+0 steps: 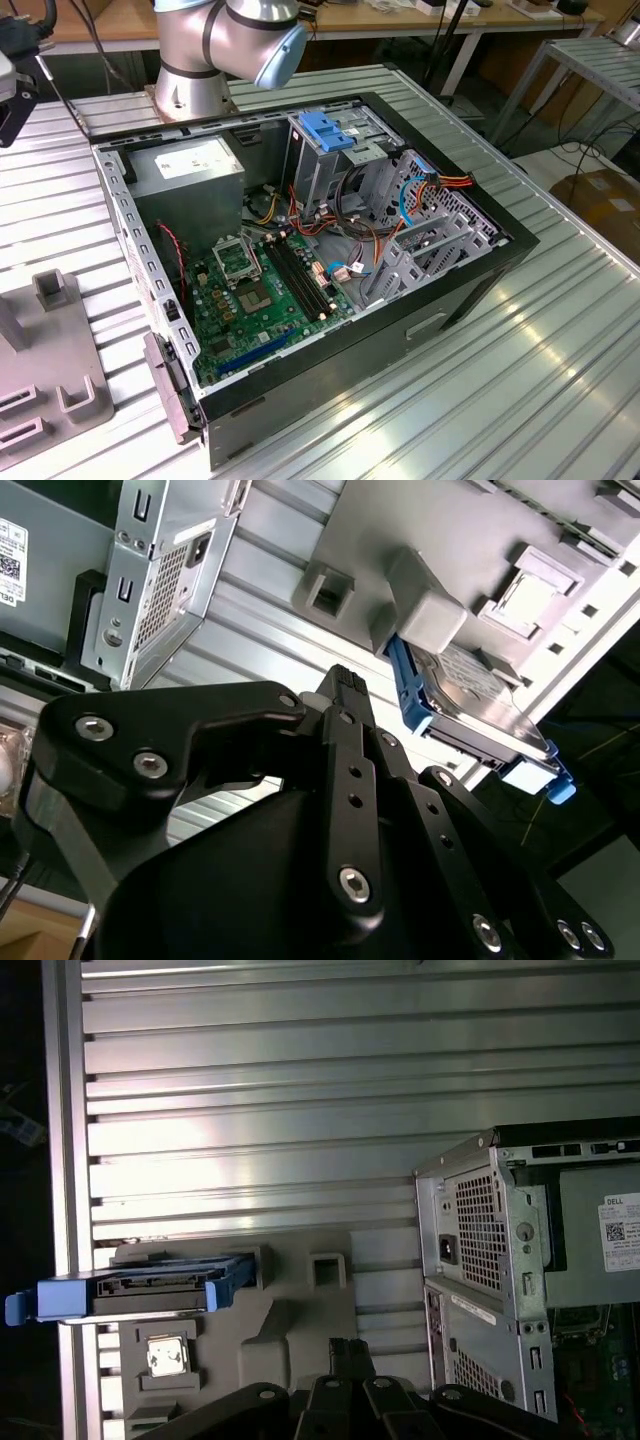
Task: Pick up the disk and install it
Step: 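Reach for the disk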
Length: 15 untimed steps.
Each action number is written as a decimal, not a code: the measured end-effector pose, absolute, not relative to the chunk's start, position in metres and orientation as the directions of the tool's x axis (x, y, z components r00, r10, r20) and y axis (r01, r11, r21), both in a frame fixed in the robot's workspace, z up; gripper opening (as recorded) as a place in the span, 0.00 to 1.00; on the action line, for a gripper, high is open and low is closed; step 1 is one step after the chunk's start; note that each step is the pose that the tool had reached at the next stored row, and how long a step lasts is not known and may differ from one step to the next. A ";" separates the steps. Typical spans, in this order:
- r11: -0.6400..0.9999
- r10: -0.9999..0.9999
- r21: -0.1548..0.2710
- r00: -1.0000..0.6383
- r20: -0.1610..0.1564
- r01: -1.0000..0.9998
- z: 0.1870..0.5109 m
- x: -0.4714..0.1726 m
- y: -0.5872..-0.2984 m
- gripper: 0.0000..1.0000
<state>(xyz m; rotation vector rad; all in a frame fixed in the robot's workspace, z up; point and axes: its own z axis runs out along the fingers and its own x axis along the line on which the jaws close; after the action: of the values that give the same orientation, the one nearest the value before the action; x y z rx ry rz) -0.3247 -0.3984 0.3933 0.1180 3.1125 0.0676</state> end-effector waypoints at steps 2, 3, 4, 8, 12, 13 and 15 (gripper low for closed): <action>0.996 0.076 0.044 -0.997 -0.024 0.075 0.393 -0.329 -0.398 0.10; 0.996 0.076 0.044 -0.997 -0.024 0.075 0.393 -0.331 -0.398 0.10; 0.996 0.076 0.044 -0.997 -0.024 0.075 0.393 -0.333 -0.398 0.10; 0.996 0.076 0.044 -0.997 -0.025 0.075 0.393 -0.339 -0.398 0.10; 0.996 0.076 0.044 -0.997 -0.024 0.075 0.393 -0.348 -0.398 0.10; 0.996 0.076 0.044 -0.997 -0.024 0.075 0.393 -0.350 -0.398 0.10; 0.996 0.076 0.044 -0.997 -0.024 0.075 0.393 -0.354 -0.397 0.10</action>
<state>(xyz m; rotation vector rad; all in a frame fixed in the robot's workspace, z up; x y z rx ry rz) -0.3545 -0.3967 0.3933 0.1183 3.1124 0.0676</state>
